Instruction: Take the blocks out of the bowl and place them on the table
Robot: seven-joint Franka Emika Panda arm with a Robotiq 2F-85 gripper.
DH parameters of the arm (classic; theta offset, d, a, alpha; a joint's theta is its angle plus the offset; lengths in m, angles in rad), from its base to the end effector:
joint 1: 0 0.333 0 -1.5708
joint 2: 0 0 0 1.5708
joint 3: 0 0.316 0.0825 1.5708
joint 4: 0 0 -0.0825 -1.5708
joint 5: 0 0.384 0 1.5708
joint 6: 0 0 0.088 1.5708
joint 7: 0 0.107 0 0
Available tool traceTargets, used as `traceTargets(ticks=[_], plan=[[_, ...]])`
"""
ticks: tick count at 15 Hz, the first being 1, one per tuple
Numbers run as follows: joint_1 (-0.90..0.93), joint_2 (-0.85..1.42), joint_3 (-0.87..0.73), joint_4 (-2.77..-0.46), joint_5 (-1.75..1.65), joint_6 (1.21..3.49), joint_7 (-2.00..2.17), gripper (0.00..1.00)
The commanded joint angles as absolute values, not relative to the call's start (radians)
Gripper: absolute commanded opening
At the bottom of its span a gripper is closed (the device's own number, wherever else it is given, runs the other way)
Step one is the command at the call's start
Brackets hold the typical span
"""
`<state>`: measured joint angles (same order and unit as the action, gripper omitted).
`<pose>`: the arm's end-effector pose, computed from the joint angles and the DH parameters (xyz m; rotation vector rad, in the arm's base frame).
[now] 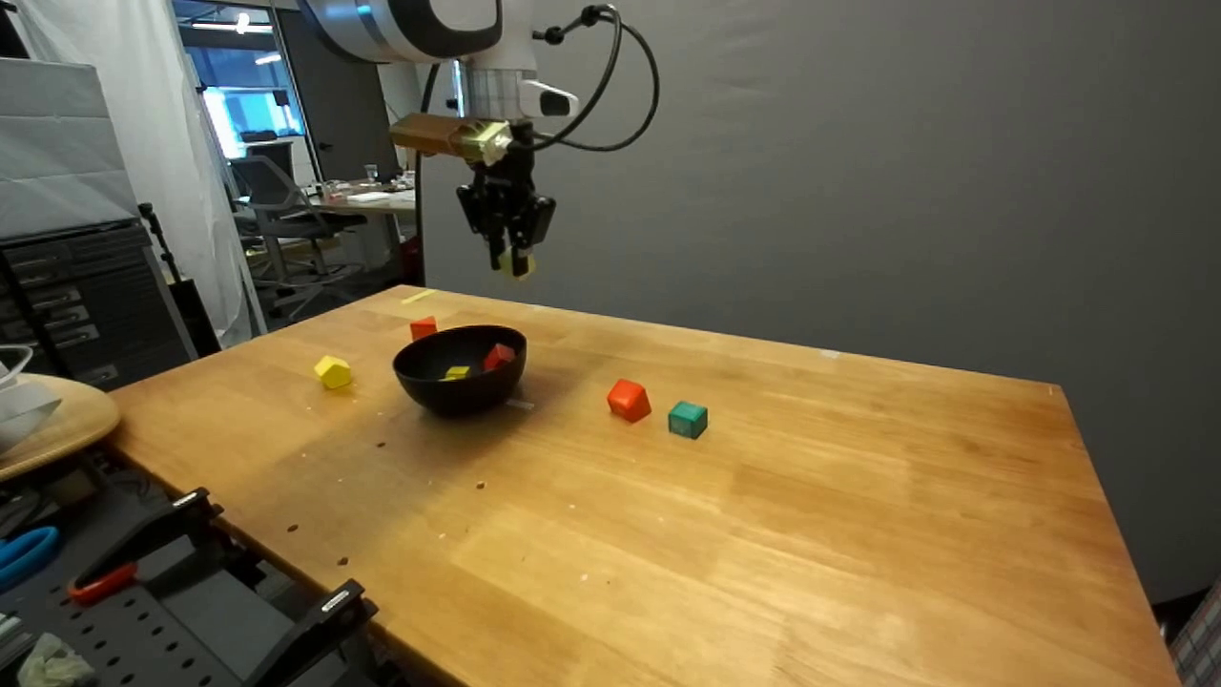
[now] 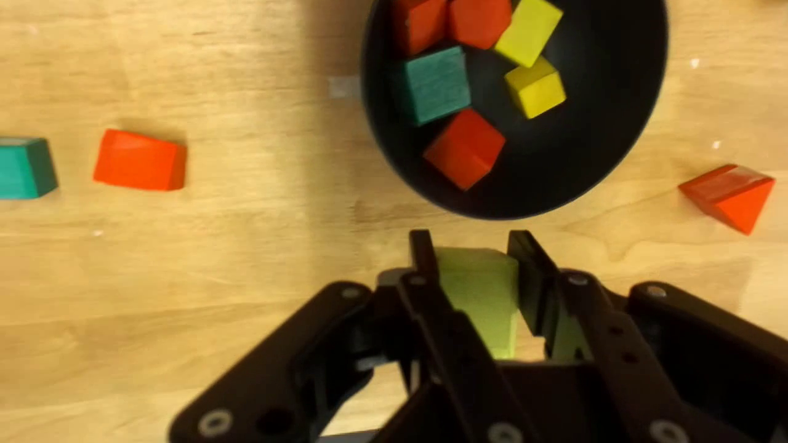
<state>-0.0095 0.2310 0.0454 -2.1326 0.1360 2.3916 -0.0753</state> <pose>0.5716 0.0213 0.3018 -3.0373 -0.0175 -0.0453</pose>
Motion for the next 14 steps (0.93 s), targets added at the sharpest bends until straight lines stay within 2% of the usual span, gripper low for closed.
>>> traceTargets(ticks=[1, 7, 12, 13, 14], plan=[[-0.028, 0.368, 0.004, -1.998, 0.078, 2.417, -0.091, 0.09], [-0.047, 0.663, -0.012, -1.704, 0.032, 2.373, -0.098, 0.09], [-0.053, 0.777, -0.009, -1.575, 0.032, 2.345, -0.094, 0.11], [-0.050, 0.781, -0.012, -1.567, 0.030, 2.332, -0.086, 0.59], [-0.050, 0.780, -0.010, -1.564, 0.032, 2.326, -0.087, 0.60]])
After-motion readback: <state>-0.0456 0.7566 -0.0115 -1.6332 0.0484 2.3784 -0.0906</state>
